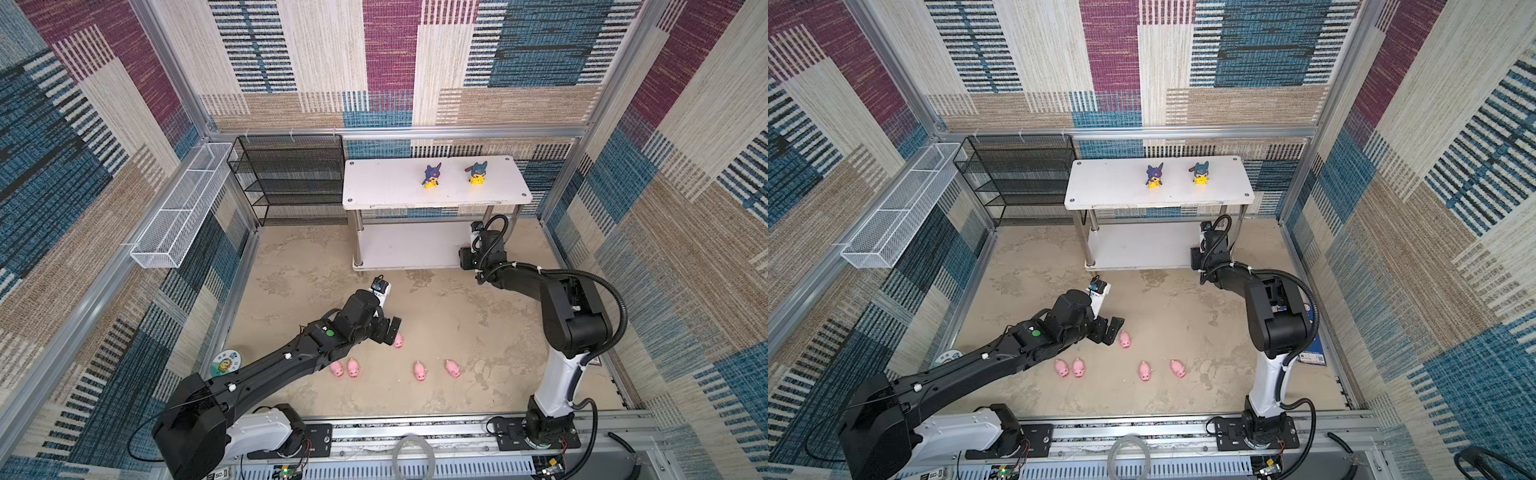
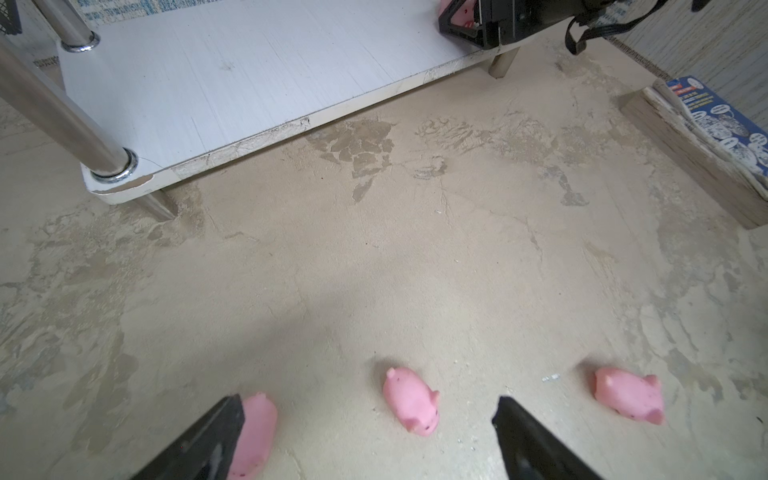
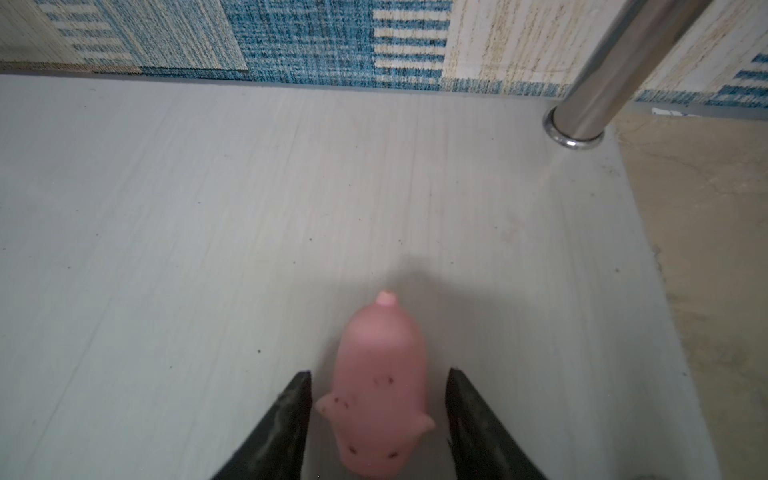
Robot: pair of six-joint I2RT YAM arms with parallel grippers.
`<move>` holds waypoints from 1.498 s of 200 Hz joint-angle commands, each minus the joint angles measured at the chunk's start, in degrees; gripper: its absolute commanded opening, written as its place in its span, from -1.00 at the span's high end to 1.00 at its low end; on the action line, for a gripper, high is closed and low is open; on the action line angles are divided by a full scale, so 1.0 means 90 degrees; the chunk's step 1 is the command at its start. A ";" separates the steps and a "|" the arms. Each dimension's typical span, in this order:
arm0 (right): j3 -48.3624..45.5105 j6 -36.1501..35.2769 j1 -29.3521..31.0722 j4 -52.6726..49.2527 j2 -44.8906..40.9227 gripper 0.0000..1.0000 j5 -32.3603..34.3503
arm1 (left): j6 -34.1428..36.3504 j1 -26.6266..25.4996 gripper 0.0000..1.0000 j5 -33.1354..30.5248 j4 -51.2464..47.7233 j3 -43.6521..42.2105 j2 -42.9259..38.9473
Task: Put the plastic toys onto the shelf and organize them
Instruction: 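Set the pink pig on the lower shelf tier and open the right gripper, then move the right gripper back down over the pink pigs on the floor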
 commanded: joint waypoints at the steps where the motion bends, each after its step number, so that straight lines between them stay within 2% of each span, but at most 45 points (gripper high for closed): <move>1: -0.0018 0.0019 0.0006 -0.0049 -0.0101 -0.18 -0.0090 | 0.0182 0.0004 -0.99 0.0050 0.0047 0.0079 0.0043; 67: -0.0384 0.0317 0.0002 -0.0105 -0.0669 -0.24 -0.0232 | 0.0101 0.0003 -0.99 0.0095 -0.0012 0.0028 -0.0108; 156: -0.2023 0.1152 0.0226 0.0037 -0.2273 -0.25 -0.0816 | -0.0192 -0.0005 -0.99 0.0192 -0.0070 -0.0458 -0.0922; 185: -0.2674 0.1340 0.0802 -0.0189 -0.3038 -0.25 -0.0518 | -0.0356 -0.0001 -0.99 0.0287 -0.0138 -0.0609 -0.1195; 223: -0.3348 0.1749 0.1908 -0.0914 -0.4227 -0.25 0.0090 | -0.0677 -0.0015 -0.99 0.0457 -0.0138 -0.0973 -0.1690; 259: -0.4028 0.2565 0.2804 -0.1874 -0.5516 -0.24 0.0399 | -0.0954 -0.0068 -1.00 0.0538 -0.0130 -0.1350 -0.2144; 299: -0.4076 0.3553 0.3879 -0.3075 -0.6255 -0.23 0.0965 | -0.1075 -0.0115 -1.00 0.0546 0.0001 -0.1687 -0.2328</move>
